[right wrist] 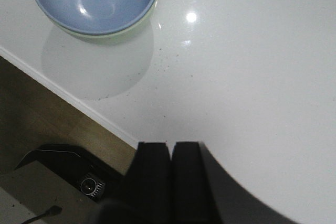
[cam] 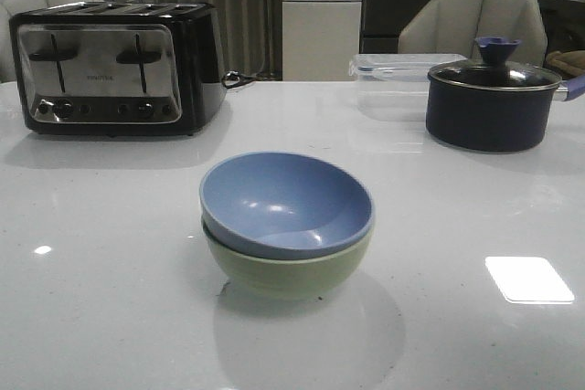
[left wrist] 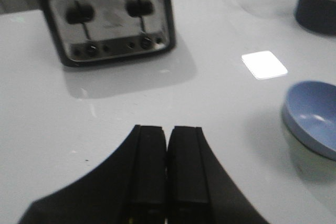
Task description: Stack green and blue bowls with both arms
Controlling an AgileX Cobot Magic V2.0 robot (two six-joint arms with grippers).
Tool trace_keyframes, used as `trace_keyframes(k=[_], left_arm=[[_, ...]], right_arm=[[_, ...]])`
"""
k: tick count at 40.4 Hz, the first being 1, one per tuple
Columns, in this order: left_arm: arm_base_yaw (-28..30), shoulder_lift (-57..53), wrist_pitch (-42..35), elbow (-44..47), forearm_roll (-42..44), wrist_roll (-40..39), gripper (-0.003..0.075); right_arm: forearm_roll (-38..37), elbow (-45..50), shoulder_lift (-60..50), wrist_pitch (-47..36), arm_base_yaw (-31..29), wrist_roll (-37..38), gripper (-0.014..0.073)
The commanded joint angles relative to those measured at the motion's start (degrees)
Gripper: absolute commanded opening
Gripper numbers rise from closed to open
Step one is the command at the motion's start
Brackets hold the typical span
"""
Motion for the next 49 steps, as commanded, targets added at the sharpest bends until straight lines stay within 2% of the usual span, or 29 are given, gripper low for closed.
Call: trace_keyframes(k=[1, 7, 12, 25, 49], left_arm=[[4.36, -5.74, -9.68, 3.73, -0.31, -0.52, 0.0099], [8.45, -14.37, -12.27, 10.67, -0.31, -0.52, 0.0099], [9.08, -18.21, -16.46, 15.22, -0.31, -0.63, 0.0099], [9.07, -20.43, -28.96, 23.7, -0.31, -0.63, 0.0099], [9.07, -20.43, -29.24, 23.68, -0.31, -0.63, 0.0099]], right_arm=[[-0.37, -1.6, -0.43, -2.89, -0.01, -0.05, 0.0057], [-0.37, -1.6, -0.43, -2.89, -0.01, -0.05, 0.0057], [-0.37, -1.6, -0.43, -2.89, -0.01, -0.05, 0.0057], [-0.37, -1.6, -0.43, -2.72, -0.01, -0.05, 0.0057], [-0.37, -1.6, -0.43, -2.66, -0.01, -0.05, 0.0057]])
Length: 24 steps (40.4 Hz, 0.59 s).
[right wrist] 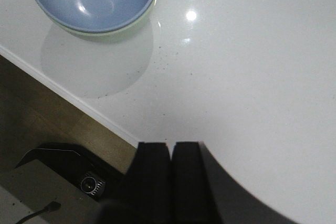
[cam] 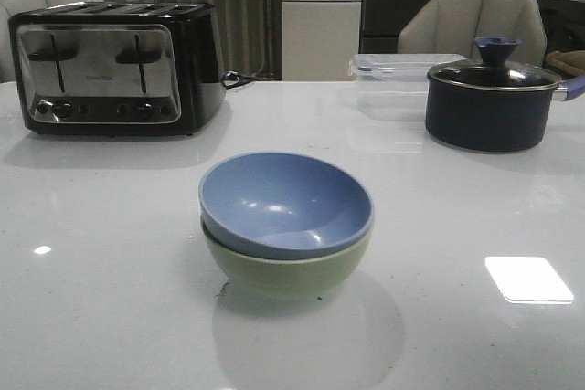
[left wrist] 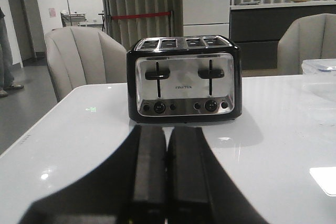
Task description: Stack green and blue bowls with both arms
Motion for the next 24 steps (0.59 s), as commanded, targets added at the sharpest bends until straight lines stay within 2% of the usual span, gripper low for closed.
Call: trace_keyframes(k=[1, 19, 24], left_arm=[[0.11, -1.25, -5.06, 0.2, -0.31, -0.55, 0.0099], [0.11, -1.25, -5.06, 0.2, -0.31, -0.55, 0.0099], [0.11, -1.14, -5.06, 0.2, -0.31, -0.55, 0.0099]], right_arm=[[-0.37, -1.6, -0.43, -2.92, -0.01, -0.05, 0.0057], [-0.37, -1.17, -1.04, -2.97, -0.2, -0.05, 0.0057], [-0.33, 1.93, -5.8, -5.09, -5.9, -0.16, 0.0057]])
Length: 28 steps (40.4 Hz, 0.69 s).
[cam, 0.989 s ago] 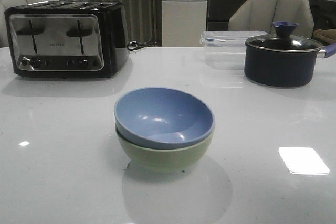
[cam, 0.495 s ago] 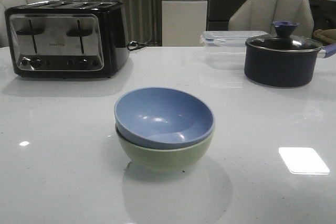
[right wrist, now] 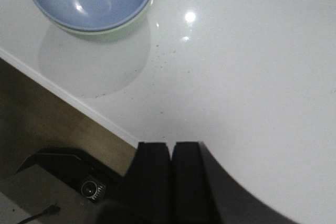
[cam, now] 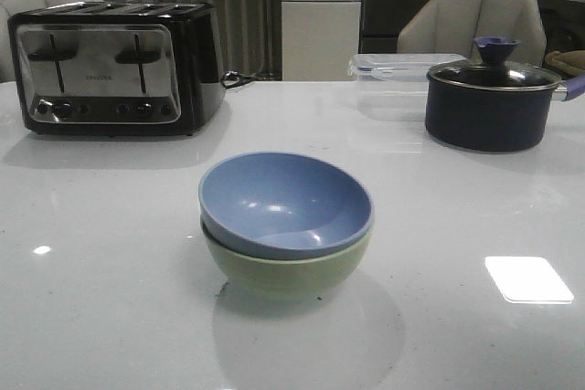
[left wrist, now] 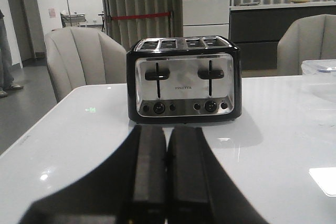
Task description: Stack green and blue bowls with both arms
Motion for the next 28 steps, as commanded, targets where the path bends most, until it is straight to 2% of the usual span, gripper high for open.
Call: trace_keyframes(k=[1, 7, 14, 20, 28], left_arm=[[0.11, -1.14, -4.93, 0.2, -0.31, -0.55, 0.0099], [0.11, -1.14, -4.88, 0.2, -0.31, -0.55, 0.0099], [0.11, -1.14, -4.88, 0.2, -0.31, -0.55, 0.0099], [0.11, -1.14, -4.88, 0.2, -0.31, -0.55, 0.0099], [0.11, -1.14, -4.88, 0.2, -0.31, -0.55, 0.0099]], right_arm=[[-0.45, 0.87, -4.35, -5.87, -4.78, -0.16, 0.0057], [-0.45, 8.98, -15.13, -15.29, -15.96, -0.16, 0.0057], [-0.5, 19.47, -27.27, -26.57, -23.08, -0.16, 0.0057], [-0.5, 27.25, -35.6, -32.37, -24.87, -0.16, 0.0057], [-0.5, 34.67, -41.54, -39.8, -24.98, -0.16, 0.0057]])
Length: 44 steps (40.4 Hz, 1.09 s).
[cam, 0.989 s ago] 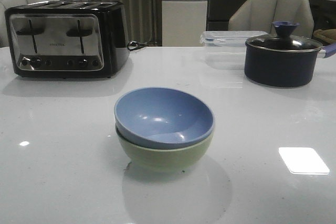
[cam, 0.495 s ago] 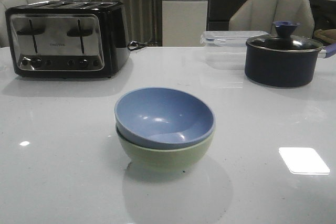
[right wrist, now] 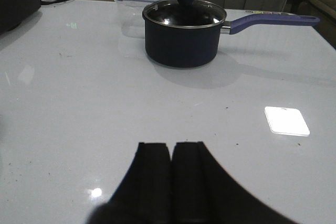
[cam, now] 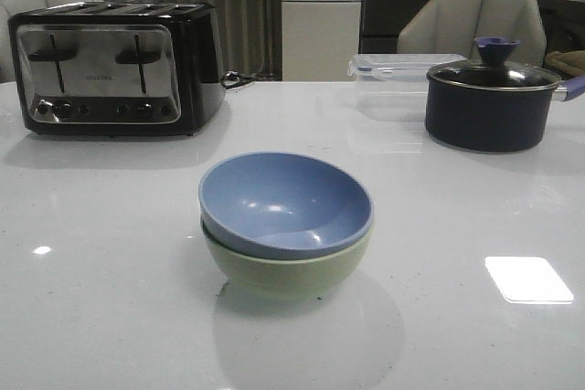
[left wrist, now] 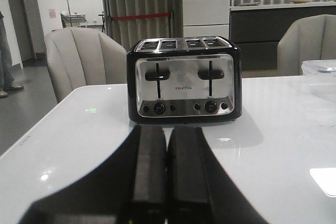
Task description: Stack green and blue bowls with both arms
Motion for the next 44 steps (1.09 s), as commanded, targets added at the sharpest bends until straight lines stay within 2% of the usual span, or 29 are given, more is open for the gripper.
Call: trace_keyframes(k=[1, 14, 44], left_arm=[[0.11, -1.14, -4.88, 0.2, -0.31, -0.55, 0.0099], [0.11, -1.14, -4.88, 0.2, -0.31, -0.55, 0.0099], [0.11, -1.14, -4.88, 0.2, -0.31, -0.55, 0.0099]], right_arm=[[-0.39, 1.29, -1.88, -9.66, -0.33, -0.16, 0.0057], [-0.34, 3.2, -4.12, -14.91, -0.15, -0.16, 0.0057], [-0.34, 3.2, -4.12, -14.28, -1.04, -0.16, 0.0057]])
